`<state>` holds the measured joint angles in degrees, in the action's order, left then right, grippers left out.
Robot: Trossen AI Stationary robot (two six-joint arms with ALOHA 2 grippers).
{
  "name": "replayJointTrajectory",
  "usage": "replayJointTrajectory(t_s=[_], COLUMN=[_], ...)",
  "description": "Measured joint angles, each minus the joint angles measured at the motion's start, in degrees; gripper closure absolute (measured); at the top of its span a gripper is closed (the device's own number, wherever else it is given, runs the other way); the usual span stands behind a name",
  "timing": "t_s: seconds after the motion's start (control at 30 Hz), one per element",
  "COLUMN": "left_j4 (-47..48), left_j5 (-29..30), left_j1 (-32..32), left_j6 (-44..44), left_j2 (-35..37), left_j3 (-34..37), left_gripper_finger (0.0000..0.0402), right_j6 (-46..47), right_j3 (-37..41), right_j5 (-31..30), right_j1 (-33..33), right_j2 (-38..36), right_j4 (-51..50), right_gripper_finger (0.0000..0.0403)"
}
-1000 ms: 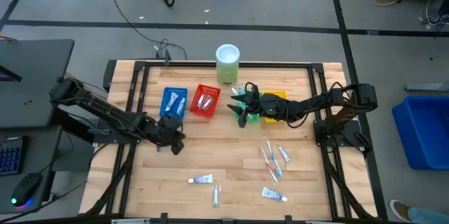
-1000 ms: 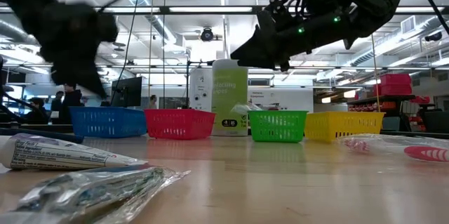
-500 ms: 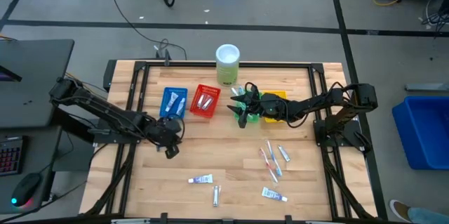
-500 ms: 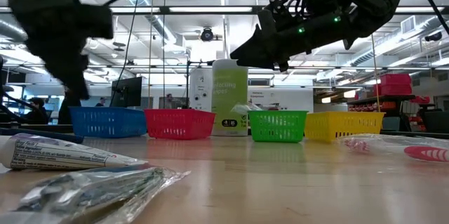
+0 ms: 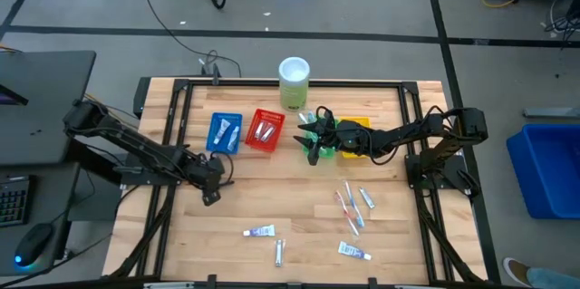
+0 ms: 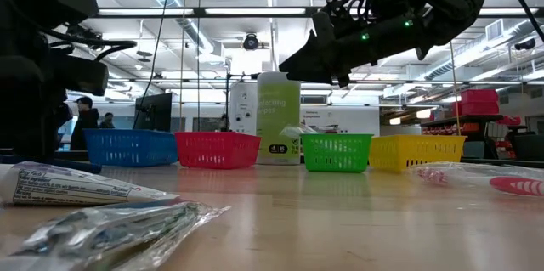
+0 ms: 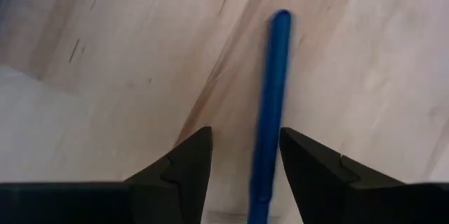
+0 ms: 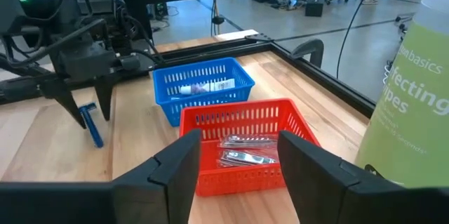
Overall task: Pick & Place Travel size toiletries
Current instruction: Put the blue razor into the yellow basket
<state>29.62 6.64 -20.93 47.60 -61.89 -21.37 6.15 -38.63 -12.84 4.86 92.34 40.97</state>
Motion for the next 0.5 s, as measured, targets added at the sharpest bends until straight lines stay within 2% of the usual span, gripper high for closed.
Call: replayJointTrajectory(t_s=[0.17,0.43,0.5], left_j4=[-0.19,-0.22,-0.47], left_j5=[-0.5,0.06,0.65], left_j1=[0.02,0.02,0.01], left_j6=[-2.42,-4.75,-3.19], left_j2=[0.04,-0.02,-0.04], left_j3=[0.48,0.59,0.59], left_gripper_finger=[0.0256,0.0362,0.0363], right_j6=[0.0,0.0,0.0], right_j3=[0.0,0.0,0.0], right_j5=[0.0,0.0,0.0], right_j1=[0.0,0.0,0.0], right_j2=[0.01,0.0,0.0], right_j4=[0.0,0.0,0.0], right_gripper_finger=[0.0197,0.0206,0.021])
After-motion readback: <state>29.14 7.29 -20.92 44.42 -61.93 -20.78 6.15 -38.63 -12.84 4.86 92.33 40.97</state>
